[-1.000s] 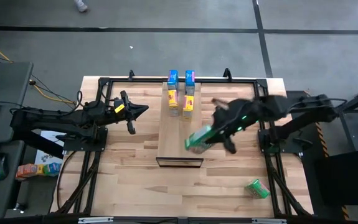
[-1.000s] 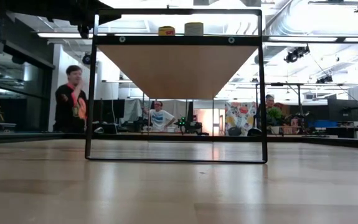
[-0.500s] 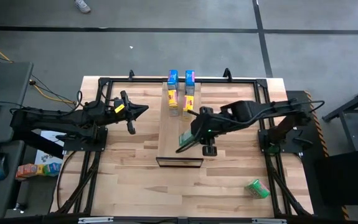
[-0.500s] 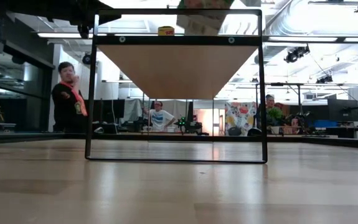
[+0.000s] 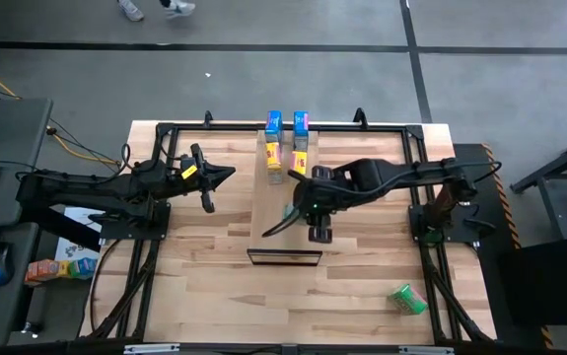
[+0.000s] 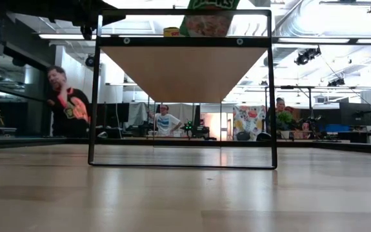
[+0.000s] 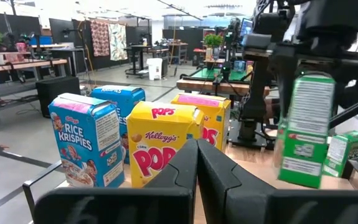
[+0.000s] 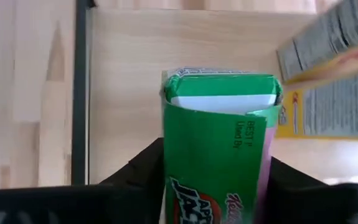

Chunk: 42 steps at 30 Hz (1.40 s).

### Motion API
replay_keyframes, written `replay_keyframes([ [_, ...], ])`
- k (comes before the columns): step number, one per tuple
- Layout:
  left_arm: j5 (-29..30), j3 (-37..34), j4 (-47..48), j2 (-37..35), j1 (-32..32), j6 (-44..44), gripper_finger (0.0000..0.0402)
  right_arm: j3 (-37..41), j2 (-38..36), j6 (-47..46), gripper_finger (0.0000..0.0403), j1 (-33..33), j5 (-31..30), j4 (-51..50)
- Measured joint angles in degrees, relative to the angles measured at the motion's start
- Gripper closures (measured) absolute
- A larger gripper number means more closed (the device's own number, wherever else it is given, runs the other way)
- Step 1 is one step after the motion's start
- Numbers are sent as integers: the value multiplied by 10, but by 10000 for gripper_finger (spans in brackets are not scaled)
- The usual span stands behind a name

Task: Stack cereal on shelf
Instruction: Put the top green cereal box on the shelf

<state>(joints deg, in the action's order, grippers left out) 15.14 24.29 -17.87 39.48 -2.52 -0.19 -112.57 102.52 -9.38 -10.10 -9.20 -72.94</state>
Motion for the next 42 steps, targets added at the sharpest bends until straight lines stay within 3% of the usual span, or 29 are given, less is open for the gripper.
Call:
replay_keyframes([
  [9, 0, 0, 0, 0, 0, 1, 402, 0, 0, -6, 181, 7, 27, -6],
  [14, 0, 0, 0, 0, 0, 1, 402, 0, 0, 37, 176, 7, 27, 2],
  [18, 0, 0, 0, 0, 0, 1, 402, -30, 0, 43, 176, 7, 9, -56],
  [25, 0, 0, 0, 0, 0, 1, 401, -112, -2, 13, 176, 7, -25, -131],
  [29, 0, 0, 0, 0, 0, 1, 401, -118, -5, -24, 180, -1, -28, -171],
  [34, 0, 0, 0, 0, 0, 1, 401, -33, -46, -53, 208, -36, -37, -169],
  [39, 0, 0, 0, 0, 0, 0, 401, 151, -137, -107, 275, -69, -68, -119],
  [42, 0, 0, 0, 0, 0, 1, 402, 282, -203, -141, 336, -78, -53, -38],
])
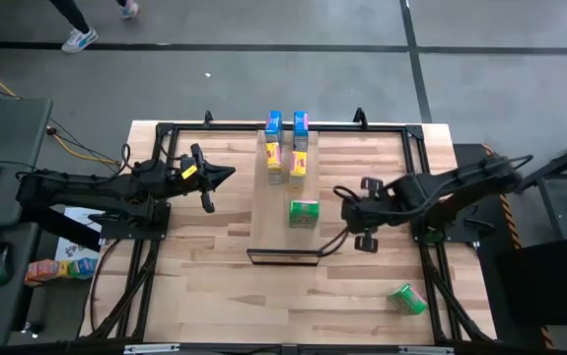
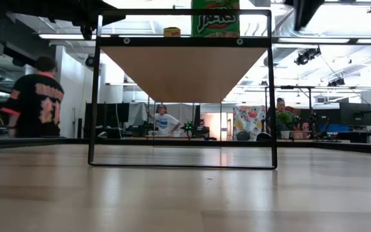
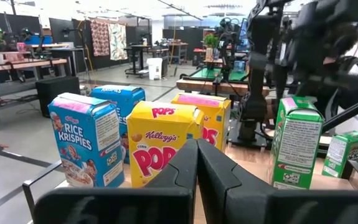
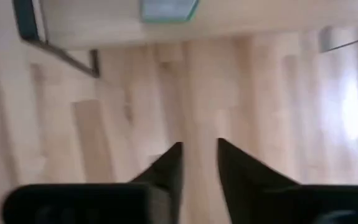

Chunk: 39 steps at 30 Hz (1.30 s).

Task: Stack cereal on shelf
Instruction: Put the top green cereal box on the shelf

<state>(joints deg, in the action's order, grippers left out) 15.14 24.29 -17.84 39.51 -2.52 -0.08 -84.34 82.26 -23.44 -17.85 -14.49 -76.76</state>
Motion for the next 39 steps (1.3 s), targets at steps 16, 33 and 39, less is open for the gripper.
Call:
replay_keyframes([
  [16, 0, 0, 0, 0, 0, 3, 402, 404, -129, 244, 401, 4, 74, 799],
  [33, 0, 0, 0, 0, 0, 4, 401, 392, -128, 238, 403, 68, 28, 735],
  [39, 0, 0, 0, 0, 0, 4, 401, 392, -128, 238, 403, 90, 24, 708],
])
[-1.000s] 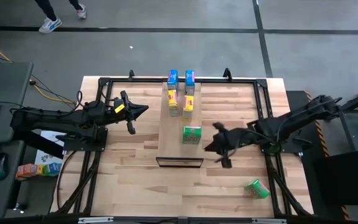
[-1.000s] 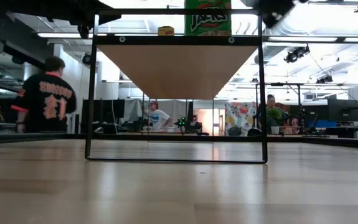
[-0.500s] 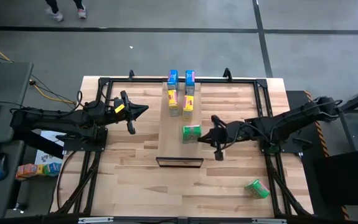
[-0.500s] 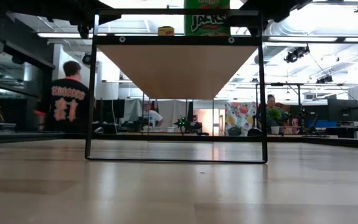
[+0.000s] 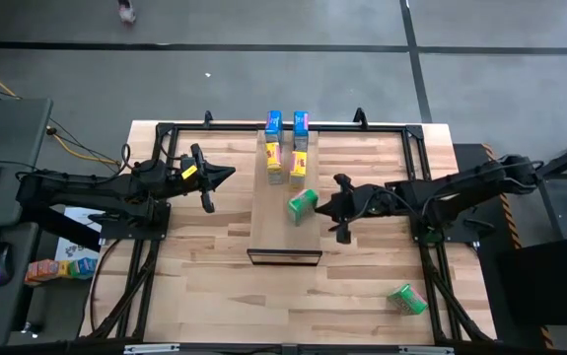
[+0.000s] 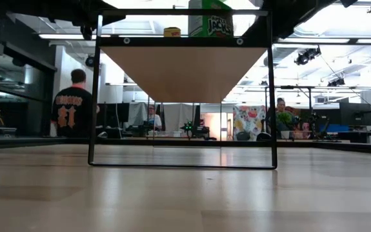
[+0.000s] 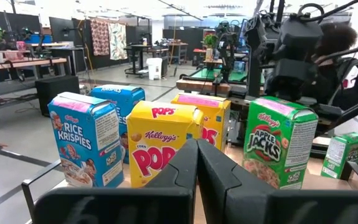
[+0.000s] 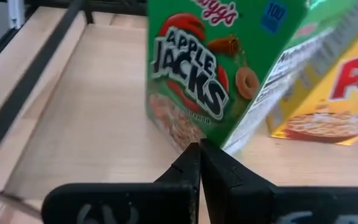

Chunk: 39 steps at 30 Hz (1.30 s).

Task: Stack cereal on shelf
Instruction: Put the top green cereal box on the shelf, then put the green cereal box on the shelf

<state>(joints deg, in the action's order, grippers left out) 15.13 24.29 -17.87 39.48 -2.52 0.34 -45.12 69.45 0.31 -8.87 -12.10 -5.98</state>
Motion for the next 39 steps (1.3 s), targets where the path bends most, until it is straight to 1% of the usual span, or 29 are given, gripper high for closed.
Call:
replay_keyframes([
  [8, 0, 0, 0, 0, 0, 0, 401, 0, 0, -3, 403, 30, -2, 21],
  [22, 0, 0, 0, 0, 0, 0, 402, 0, 0, 12, 403, 62, 19, 113],
  [26, 0, 0, 0, 0, 0, 0, 402, 0, 9, 12, 403, 69, 16, 125],
  [30, 0, 0, -1, 0, 0, 0, 402, 0, 34, 12, 403, 74, 16, 140],
  [35, 0, 0, 0, 0, 0, 0, 402, 0, 36, 17, 403, 72, 5, 119],
  [37, 0, 0, 0, 0, 0, 0, 401, -9, 20, 16, 403, 68, -7, 75],
  [39, 0, 0, 0, 0, 0, 0, 402, -28, -2, 12, 403, 61, -33, 19],
])
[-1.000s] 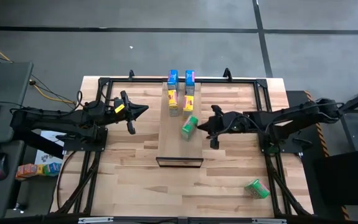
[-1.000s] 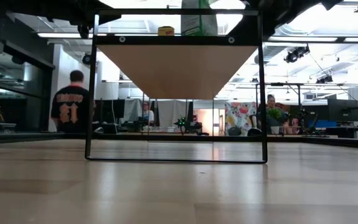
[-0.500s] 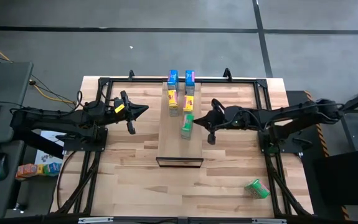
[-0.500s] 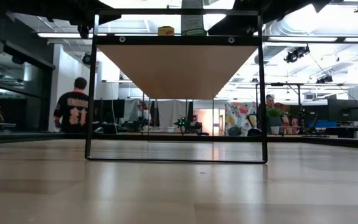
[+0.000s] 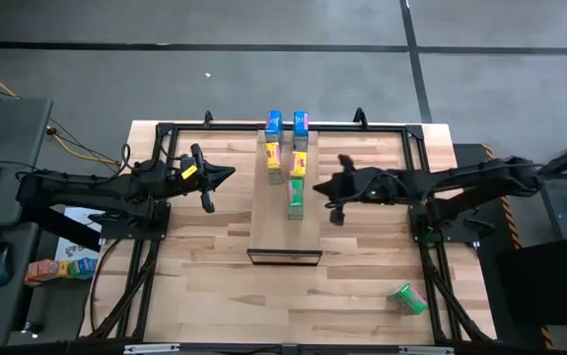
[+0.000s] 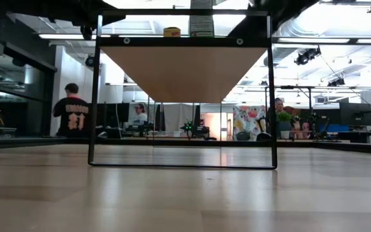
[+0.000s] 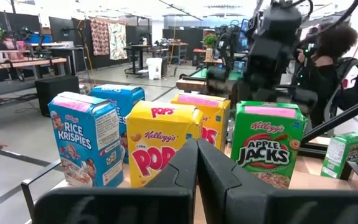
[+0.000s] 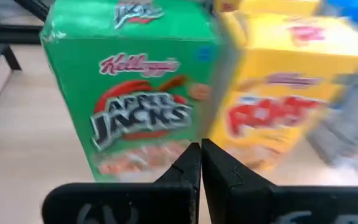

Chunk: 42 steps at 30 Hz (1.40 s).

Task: Stack cereal on shelf
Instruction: Put the green cereal box on the shelf

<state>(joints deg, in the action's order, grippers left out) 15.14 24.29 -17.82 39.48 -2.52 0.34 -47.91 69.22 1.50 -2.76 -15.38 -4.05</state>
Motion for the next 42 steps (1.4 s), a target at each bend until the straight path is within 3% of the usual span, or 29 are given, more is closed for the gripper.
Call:
replay_keyframes([
  [4, 0, 0, 0, 0, 0, 0, 402, -50, -42, -40, 403, -16, -24, -145],
  [10, 0, 0, 0, 0, 0, 0, 402, -134, -64, -197, 402, -31, 48, -317],
  [13, 0, 0, 0, 0, 0, 0, 402, -169, -59, -286, 393, -42, 50, -407],
  [19, 0, 0, 0, 0, 0, 0, 401, -195, -44, -504, 312, -73, 51, -658],
  [22, 0, 0, 0, 0, 0, 0, 402, -175, -43, -612, 256, -103, 74, -732],
  [28, 0, 0, 0, 0, 0, 0, 401, -104, -42, -759, 168, -193, 215, -712],
  [33, 0, 0, 0, 0, 0, 5, 401, -75, -42, -873, 139, -267, 323, -709],
  [36, 0, 0, 0, 0, 0, 5, 401, -80, -42, -907, 135, -306, 312, -706],
  [42, 0, 0, 0, 0, 0, 1, 401, -91, -43, -940, 135, -352, 213, -681],
])
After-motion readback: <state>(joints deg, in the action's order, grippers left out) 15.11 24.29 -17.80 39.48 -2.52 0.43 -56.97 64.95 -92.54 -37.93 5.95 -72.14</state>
